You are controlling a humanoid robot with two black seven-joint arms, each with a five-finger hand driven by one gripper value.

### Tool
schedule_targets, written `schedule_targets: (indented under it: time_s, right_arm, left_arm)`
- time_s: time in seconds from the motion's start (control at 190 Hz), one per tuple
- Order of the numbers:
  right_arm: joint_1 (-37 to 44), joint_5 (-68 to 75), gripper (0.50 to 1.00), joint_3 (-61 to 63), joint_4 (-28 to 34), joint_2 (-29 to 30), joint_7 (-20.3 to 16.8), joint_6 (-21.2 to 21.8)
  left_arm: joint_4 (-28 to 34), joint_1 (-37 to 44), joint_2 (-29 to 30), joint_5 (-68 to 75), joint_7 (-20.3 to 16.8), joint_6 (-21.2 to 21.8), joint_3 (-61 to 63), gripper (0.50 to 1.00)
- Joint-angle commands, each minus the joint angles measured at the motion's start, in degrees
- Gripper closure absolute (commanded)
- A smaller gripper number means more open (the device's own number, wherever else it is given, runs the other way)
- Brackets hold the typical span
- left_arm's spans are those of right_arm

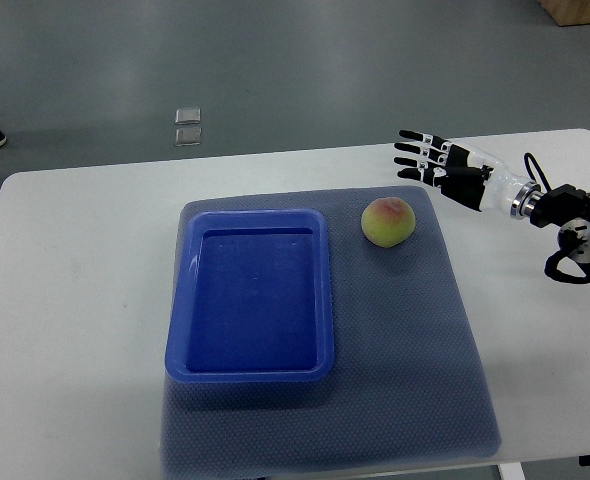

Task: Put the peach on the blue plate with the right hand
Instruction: 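Move the right hand toward the peach beside the blue tray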

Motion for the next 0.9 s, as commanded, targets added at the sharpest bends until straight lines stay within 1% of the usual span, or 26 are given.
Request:
schedule_targets:
  time_s: [0.0,0.449,0.454,0.596,0.765,0.818,0.828,0.887,0.892,0.897]
  right_arm:
    - [-0.2,0.0,0.570,-0.5,-0.1,0.0,-0.1,0.0]
    - [0.4,-1.9,0.570,-0.7,-0.1,-0.4,0.0,0.0]
    - [0.7,-5.0,0.570,-0.6,-0.1,-0.3,0.7,0.0]
    - [2.5,-14.7,0.570,-0.5,0.1,-0.2,4.2,0.0]
    - [5.0,-26.2,0.570,-0.5,0.3,-0.3,5.2,-0.6]
    - [5.0,-26.2,0.570,-0.5,0.3,-0.3,5.2,-0.6]
    - [6.3,-30.6,0.570,-0.7,0.3,-0.3,6.0,-0.5]
    - [6.5,-31.6,0.570,-0.7,0.3,-0.3,6.2,-0.5]
    - [7.6,-35.6,0.570,-0.7,0.3,-0.3,6.8,-0.5]
    - [7.6,-35.7,0.570,-0.7,0.3,-0.3,6.8,-0.5]
  left_arm:
    - [0.0,0.1,0.0,0.0,0.0,0.0,0.1,0.500]
    - [-0.1,1.0,0.0,0.0,0.0,0.4,0.0,0.500]
    - [-0.1,0.8,0.0,0.0,0.0,0.4,0.1,0.500]
    - [-0.2,0.5,0.0,0.0,0.0,0.4,0.0,0.500]
    - [-0.2,0.5,0.0,0.0,0.0,0.4,0.0,0.500]
    - [-0.2,0.5,0.0,0.0,0.0,0.4,0.0,0.500]
    - [-0.1,0.5,0.0,0.0,0.0,0.4,0.0,0.500]
    - [-0.1,0.5,0.0,0.0,0.0,0.4,0.0,0.500]
    - [-0.1,0.5,0.0,0.0,0.0,0.4,0.0,0.500]
    - [-0.1,0.5,0.0,0.0,0.0,0.4,0.0,0.500]
